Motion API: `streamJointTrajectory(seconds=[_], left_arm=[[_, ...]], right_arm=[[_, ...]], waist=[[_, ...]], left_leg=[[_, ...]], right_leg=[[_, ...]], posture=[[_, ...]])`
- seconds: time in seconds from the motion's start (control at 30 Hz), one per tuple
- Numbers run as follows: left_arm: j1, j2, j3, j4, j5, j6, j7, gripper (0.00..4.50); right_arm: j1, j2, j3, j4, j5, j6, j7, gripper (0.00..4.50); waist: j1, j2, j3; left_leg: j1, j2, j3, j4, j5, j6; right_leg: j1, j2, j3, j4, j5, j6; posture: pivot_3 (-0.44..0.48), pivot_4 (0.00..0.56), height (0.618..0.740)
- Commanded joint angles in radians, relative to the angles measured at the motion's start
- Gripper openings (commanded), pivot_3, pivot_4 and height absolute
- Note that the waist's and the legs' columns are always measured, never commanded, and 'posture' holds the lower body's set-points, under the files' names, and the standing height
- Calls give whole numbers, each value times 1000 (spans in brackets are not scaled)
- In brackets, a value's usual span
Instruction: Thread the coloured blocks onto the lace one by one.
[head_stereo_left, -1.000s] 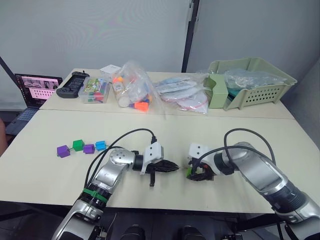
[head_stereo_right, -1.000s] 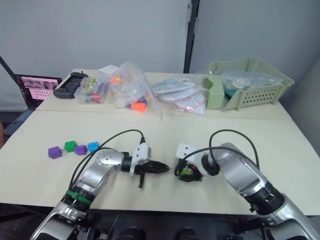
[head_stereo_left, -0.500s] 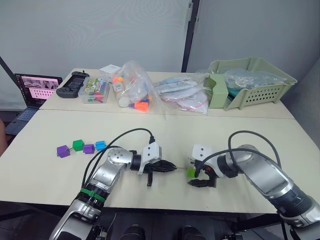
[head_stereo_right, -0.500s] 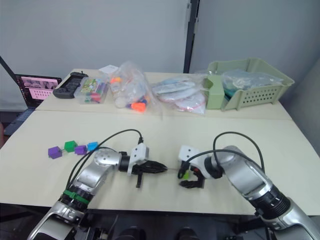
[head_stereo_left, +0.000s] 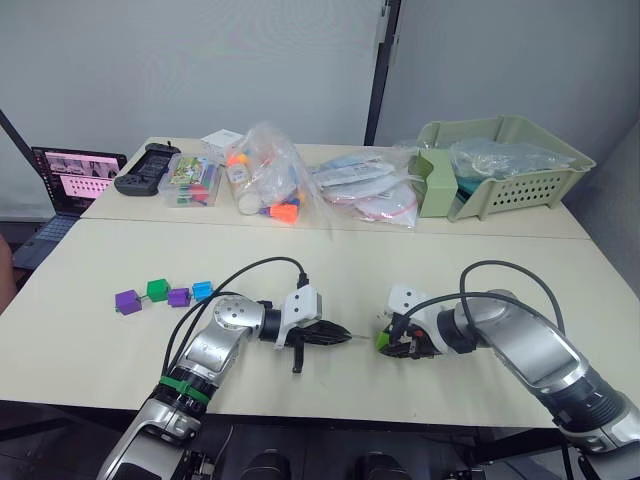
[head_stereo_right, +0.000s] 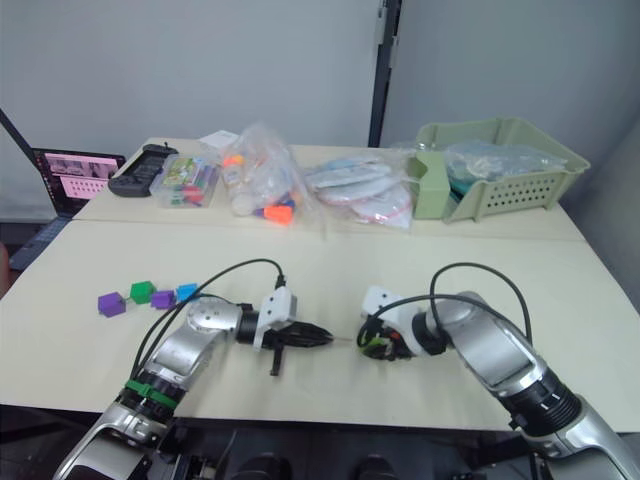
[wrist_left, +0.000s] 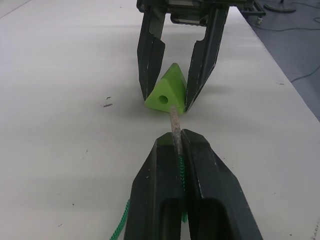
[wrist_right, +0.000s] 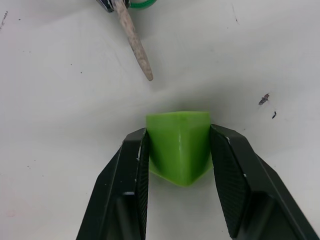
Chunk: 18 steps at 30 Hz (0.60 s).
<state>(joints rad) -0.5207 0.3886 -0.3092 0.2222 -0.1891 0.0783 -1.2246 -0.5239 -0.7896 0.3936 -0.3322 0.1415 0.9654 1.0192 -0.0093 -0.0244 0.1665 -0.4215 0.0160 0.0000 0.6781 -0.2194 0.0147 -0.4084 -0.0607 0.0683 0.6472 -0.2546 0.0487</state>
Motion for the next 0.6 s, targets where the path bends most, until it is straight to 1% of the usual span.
streamJointTrajectory(seconds=[0.03,0.2,0.6], left_arm=[[-11,-6,7,-6,0,-21,2,0],[-16,-14,1,-1,-1,-27,-2,0],[-2,-13,-22,-26,-1,-11,-31,0]], right_arm=[[-5,-24,0,-51,27,-19,29,1268],[-16,-37,10,-92,36,-32,47,1268],[-25,-41,15,-81,43,-41,45,1268]], waist=[[0,0,0],[-3,0,0],[-3,0,0]], left_leg=[[0,0,0,0,0,0],[0,0,0,0,0,0],[0,0,0,0,0,0]], right_leg=[[0,0,0,0,0,0],[-1,0,0,0,0,0],[-1,0,0,0,0,0]], posture=[[0,150,737],[0,150,737],[0,150,737]])
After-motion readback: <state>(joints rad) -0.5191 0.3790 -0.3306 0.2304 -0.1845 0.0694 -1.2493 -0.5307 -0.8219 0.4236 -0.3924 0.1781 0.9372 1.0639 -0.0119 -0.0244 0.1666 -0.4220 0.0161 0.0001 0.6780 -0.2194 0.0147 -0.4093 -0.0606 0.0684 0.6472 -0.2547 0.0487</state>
